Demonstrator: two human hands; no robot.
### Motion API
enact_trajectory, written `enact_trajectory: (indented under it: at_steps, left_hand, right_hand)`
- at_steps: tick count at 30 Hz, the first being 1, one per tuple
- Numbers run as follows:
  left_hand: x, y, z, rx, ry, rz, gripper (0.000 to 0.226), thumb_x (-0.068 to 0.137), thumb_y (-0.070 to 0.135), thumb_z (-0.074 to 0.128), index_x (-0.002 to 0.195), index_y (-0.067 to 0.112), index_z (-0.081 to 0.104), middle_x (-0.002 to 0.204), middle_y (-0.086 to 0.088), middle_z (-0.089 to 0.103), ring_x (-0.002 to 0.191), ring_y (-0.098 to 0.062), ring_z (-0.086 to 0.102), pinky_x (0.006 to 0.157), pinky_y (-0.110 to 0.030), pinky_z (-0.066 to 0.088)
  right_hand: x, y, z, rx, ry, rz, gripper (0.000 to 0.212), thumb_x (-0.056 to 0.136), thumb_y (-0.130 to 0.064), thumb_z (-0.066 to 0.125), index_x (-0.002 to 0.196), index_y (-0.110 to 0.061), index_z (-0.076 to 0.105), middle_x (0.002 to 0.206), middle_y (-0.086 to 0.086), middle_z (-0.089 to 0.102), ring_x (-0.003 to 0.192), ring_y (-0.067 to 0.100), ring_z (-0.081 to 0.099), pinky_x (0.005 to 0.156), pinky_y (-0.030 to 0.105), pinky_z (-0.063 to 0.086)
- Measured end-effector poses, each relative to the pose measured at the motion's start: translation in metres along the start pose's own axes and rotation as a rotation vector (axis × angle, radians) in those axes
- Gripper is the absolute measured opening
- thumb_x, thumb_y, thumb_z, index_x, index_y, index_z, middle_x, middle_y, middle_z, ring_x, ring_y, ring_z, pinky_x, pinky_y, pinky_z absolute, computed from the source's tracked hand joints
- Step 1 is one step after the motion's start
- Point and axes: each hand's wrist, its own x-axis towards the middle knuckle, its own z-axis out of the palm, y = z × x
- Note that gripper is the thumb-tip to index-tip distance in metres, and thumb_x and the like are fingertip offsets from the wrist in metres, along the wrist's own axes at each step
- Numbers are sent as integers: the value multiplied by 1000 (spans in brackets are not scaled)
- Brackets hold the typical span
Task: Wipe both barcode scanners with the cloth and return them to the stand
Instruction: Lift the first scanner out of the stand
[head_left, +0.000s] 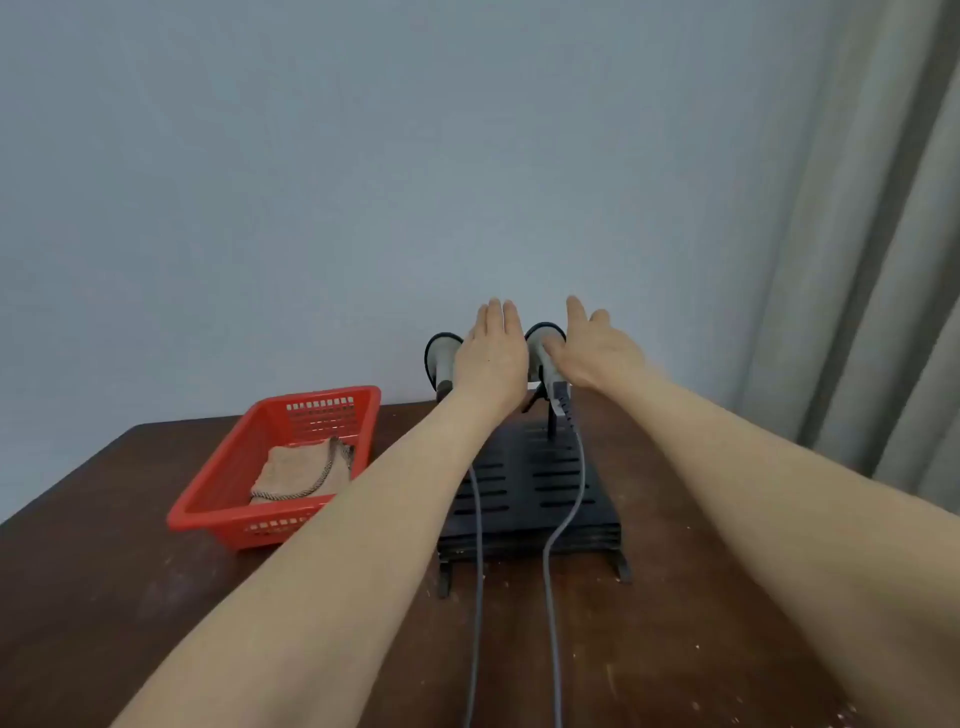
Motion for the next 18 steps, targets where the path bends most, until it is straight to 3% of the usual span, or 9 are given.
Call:
enact_trajectory:
  at_steps: [2, 5, 11, 18]
  left_hand:
    - [2, 6, 4, -105, -54, -47, 71, 90, 10, 55, 144, -6, 11, 147, -21, 26, 136, -29, 31, 95, -32, 41]
    - [2, 17, 16, -242, -163, -129, 48, 89, 9, 56, 129, -3, 32, 129, -18, 47, 116, -31, 50, 77, -36, 44]
    - [2, 23, 46, -549, -349, -360, 40, 88, 20, 60, 118, -3, 46, 115, -18, 60, 101, -33, 60, 66, -34, 43]
    - [1, 32, 62, -675, -305, -410, 38, 89, 25, 58, 114, -1, 46, 115, -17, 59, 104, -34, 57, 73, -37, 45]
  right_hand:
    - [3, 0, 2, -14, -33, 24, 64, 97, -42, 33, 151, -16, 9, 146, 20, 32, 126, 42, 43, 97, 47, 38]
    - [4, 3, 4, 8, -77, 43, 61, 94, -43, 36, 145, -11, 23, 137, 21, 46, 120, 40, 48, 88, 43, 40]
    - [1, 7, 14, 78, -159, 62, 63, 92, -46, 41, 140, -8, 30, 129, 19, 52, 110, 37, 54, 84, 39, 43]
    - [5, 8, 20, 199, -170, 83, 64, 89, -41, 49, 141, -8, 30, 129, 15, 52, 101, 31, 56, 76, 34, 45]
